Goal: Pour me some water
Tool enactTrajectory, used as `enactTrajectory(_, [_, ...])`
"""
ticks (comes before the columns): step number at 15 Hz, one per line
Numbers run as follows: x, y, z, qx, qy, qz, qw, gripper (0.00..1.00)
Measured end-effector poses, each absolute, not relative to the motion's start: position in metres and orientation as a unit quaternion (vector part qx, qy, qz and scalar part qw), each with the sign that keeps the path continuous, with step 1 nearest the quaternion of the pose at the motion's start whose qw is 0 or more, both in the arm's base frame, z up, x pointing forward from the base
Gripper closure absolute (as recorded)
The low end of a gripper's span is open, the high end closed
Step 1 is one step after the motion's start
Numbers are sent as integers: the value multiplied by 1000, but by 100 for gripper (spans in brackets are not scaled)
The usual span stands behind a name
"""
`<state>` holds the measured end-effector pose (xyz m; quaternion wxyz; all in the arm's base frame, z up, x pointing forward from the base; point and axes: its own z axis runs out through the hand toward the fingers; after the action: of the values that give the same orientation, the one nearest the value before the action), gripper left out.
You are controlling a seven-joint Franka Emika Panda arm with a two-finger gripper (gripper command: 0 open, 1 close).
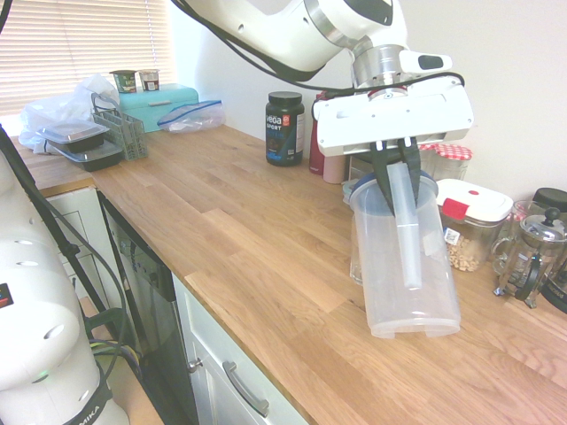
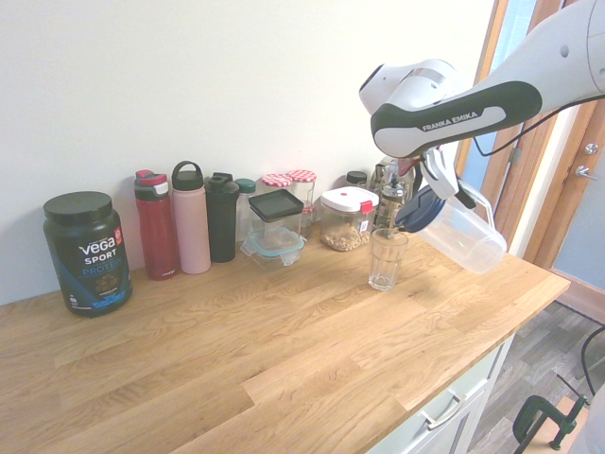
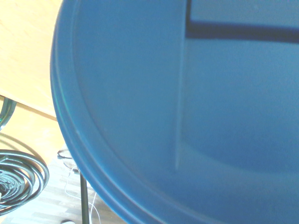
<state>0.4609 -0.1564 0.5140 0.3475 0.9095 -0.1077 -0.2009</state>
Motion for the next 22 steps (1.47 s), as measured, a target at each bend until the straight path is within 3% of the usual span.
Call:
enactTrajectory(7, [449, -154, 525, 918, -110, -185, 332, 100])
enactTrajectory(13, [369, -120, 558, 969, -66, -109, 211, 100])
enactTrajectory(17, [324, -46, 582, 989, -30, -35, 137, 100])
enactTrajectory(22, [354, 55, 593, 991, -121, 56, 28, 100])
